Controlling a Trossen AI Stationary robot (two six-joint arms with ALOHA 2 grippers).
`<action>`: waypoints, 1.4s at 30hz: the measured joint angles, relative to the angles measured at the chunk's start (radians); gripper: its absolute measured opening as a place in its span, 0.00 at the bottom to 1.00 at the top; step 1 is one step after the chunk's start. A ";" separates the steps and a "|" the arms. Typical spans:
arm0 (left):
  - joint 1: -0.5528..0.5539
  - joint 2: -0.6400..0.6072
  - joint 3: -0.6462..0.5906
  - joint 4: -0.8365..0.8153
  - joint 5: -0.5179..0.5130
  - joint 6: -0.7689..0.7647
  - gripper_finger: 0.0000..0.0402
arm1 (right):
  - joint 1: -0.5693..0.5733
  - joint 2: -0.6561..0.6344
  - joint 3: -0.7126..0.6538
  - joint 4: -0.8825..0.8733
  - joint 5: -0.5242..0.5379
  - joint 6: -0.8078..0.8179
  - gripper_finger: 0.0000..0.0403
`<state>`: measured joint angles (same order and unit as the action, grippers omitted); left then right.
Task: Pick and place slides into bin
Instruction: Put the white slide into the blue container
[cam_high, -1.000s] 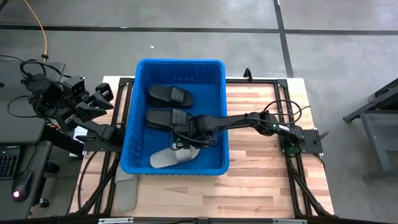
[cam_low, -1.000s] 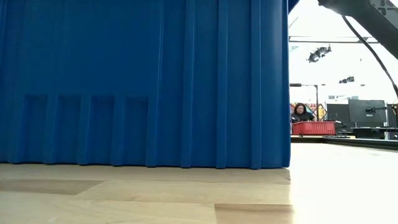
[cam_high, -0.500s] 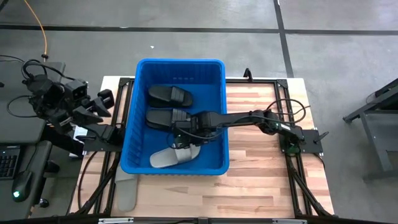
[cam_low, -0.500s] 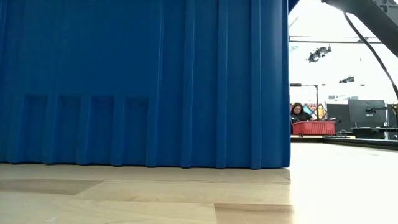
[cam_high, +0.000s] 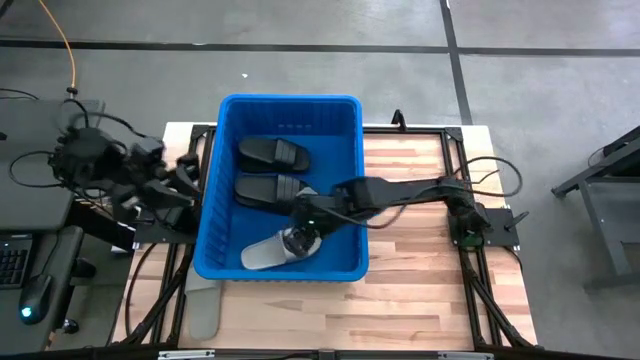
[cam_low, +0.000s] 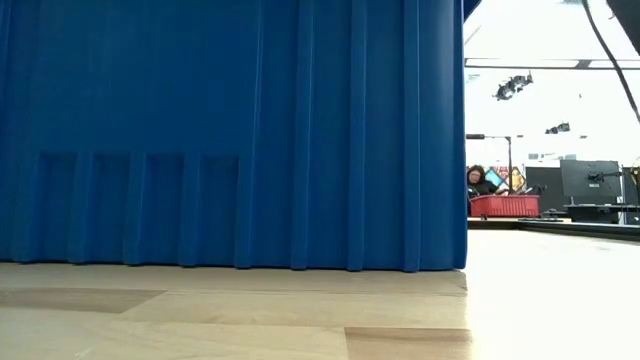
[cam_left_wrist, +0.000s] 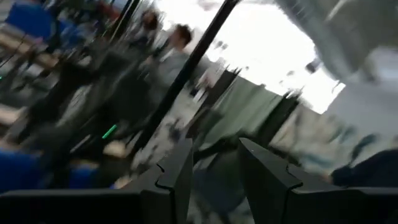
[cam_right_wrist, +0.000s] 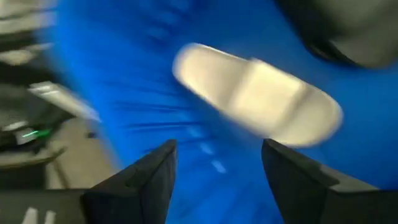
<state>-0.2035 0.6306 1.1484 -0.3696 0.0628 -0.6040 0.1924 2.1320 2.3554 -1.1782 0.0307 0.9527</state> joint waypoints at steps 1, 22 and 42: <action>0.000 0.011 0.000 -0.024 -0.003 0.012 0.29 | 0.011 -0.018 0.000 0.034 0.004 -0.023 0.55; -0.367 0.370 0.318 -0.489 -0.588 0.023 0.29 | 0.203 -0.263 0.001 -0.011 0.423 -0.166 0.55; -0.888 0.862 0.607 -1.207 -0.726 -0.650 0.29 | 0.349 -0.400 0.000 -0.001 0.462 -0.191 0.55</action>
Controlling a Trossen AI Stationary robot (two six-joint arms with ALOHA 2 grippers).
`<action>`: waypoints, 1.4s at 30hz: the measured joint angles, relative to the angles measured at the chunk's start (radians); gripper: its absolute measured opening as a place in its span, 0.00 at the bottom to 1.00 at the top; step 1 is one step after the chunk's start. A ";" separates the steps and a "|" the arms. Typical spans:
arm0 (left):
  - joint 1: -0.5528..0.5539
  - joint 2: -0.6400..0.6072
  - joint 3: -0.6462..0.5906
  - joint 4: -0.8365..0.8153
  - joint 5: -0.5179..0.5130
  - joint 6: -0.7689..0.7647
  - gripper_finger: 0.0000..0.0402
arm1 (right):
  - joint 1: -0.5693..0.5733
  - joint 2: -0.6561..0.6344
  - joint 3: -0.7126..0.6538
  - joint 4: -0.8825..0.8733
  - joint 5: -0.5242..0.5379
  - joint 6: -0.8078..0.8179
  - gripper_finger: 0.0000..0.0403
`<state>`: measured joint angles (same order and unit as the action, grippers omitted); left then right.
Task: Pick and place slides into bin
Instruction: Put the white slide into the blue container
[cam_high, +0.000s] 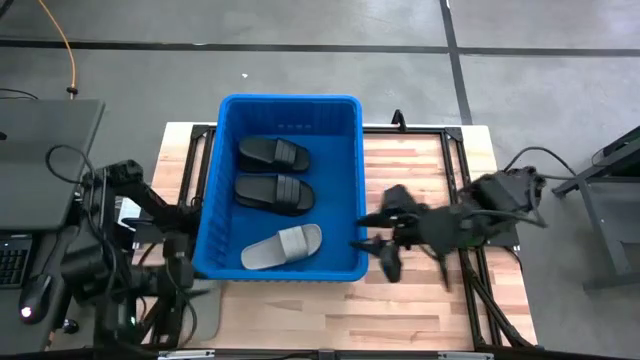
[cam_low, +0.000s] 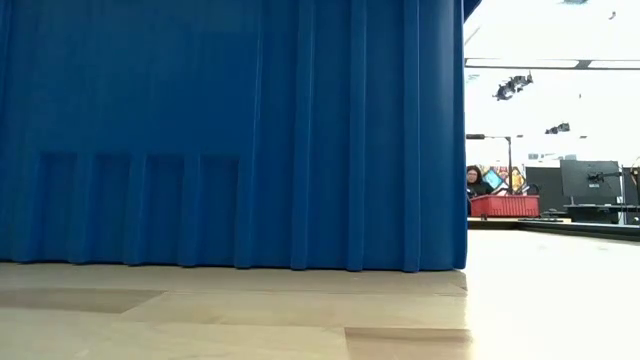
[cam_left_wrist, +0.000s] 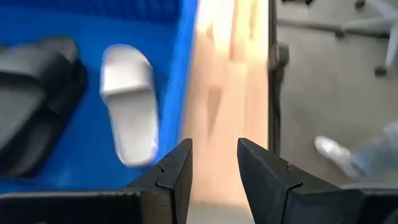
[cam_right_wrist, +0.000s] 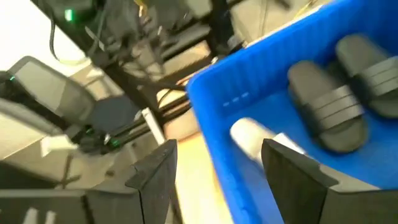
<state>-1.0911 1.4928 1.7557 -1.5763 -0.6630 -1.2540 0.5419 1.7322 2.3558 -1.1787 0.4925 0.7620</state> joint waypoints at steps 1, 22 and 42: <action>-0.003 0.014 -0.006 0.007 0.018 -0.006 0.29 | 0.015 -0.013 0.000 -0.013 0.038 -0.013 0.55; -0.044 0.323 -0.017 0.006 0.302 -0.193 0.29 | 0.102 -0.161 -0.173 0.338 -0.245 -0.344 0.55; -0.127 0.425 -0.229 0.004 0.499 -0.355 0.29 | 0.036 -0.621 -1.036 1.026 -0.331 -0.263 0.55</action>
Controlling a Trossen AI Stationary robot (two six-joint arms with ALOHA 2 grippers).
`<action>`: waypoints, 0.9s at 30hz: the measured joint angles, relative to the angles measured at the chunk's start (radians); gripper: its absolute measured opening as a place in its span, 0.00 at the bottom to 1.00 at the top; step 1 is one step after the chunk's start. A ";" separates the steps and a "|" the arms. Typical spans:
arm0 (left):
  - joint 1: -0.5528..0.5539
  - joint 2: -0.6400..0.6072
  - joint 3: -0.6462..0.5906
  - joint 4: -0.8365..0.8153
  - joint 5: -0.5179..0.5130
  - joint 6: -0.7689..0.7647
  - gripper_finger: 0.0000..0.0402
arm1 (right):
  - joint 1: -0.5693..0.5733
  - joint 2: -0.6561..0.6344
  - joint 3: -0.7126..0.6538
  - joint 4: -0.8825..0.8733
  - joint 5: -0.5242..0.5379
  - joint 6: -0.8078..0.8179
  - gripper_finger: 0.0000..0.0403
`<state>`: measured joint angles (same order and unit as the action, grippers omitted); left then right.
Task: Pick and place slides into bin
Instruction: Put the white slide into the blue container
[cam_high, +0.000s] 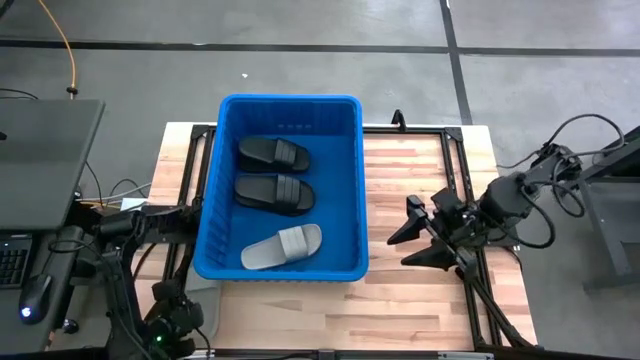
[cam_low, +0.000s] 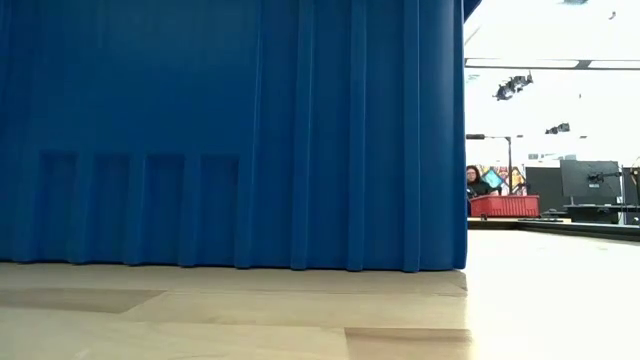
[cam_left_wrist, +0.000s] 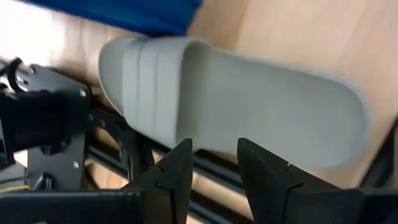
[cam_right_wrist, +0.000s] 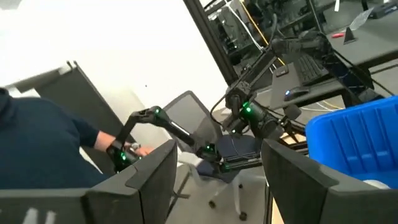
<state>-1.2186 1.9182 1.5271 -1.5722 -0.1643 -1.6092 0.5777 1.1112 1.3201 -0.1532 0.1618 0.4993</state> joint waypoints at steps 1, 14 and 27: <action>0.006 0.000 -0.010 0.002 -0.011 0.000 0.29 | 0.000 -0.004 -0.025 0.028 0.003 0.012 0.55; 0.013 -0.002 -0.100 0.003 -0.126 0.013 0.39 | 0.011 -0.006 -0.142 0.159 0.021 0.120 0.55; 0.014 -0.002 -0.263 0.107 -0.021 -0.099 0.52 | 0.045 -0.006 -0.142 0.172 -0.041 0.111 0.55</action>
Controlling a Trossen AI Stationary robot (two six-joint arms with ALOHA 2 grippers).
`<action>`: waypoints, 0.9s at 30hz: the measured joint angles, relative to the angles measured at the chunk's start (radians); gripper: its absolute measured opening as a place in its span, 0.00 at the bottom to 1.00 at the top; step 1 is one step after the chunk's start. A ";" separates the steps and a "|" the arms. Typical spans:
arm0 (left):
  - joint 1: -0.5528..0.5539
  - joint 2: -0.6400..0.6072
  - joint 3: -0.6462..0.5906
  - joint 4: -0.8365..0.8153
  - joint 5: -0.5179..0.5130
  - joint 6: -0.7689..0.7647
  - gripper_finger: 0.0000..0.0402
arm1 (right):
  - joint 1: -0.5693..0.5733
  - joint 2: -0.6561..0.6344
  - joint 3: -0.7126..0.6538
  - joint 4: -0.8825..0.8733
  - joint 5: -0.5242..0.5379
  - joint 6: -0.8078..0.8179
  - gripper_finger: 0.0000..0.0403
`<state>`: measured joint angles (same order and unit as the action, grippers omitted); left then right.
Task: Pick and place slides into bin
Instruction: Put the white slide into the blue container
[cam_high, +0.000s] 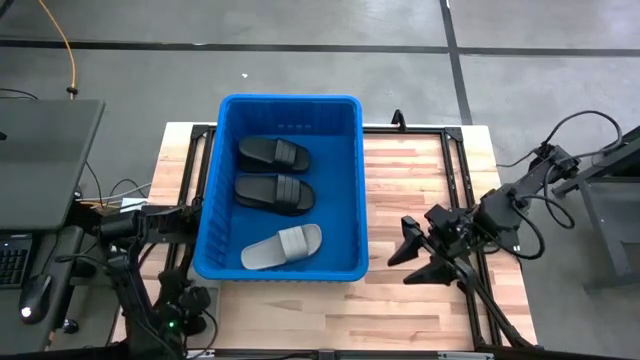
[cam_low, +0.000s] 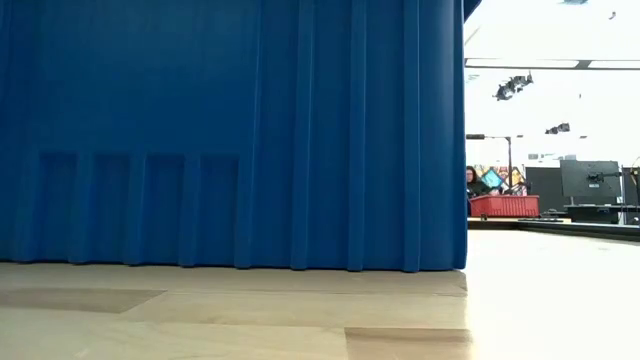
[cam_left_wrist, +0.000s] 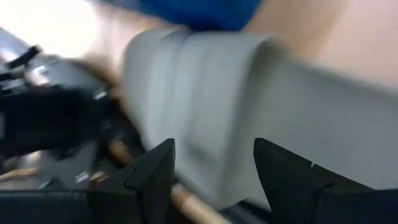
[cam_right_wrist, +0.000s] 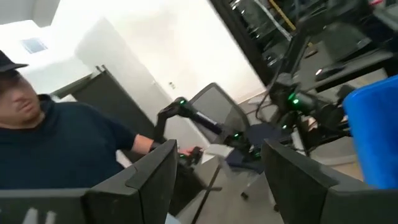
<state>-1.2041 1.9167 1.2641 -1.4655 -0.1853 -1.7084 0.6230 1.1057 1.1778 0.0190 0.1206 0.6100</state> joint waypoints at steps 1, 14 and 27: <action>0.000 0.000 -0.004 0.029 -0.025 -0.002 0.51 | 0.004 0.000 0.000 0.000 -0.008 0.011 0.55; 0.016 -0.002 -0.113 0.090 -0.051 -0.072 0.32 | 0.066 0.000 0.000 -0.008 0.072 0.020 0.55; 0.021 -0.019 -0.032 0.009 -0.034 -0.054 0.02 | 0.066 0.000 0.000 -0.068 0.168 0.021 0.55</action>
<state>-1.1835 1.8982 1.2326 -1.4563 -0.2195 -1.7621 0.6891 1.1057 1.1782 -0.0491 0.2887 0.6307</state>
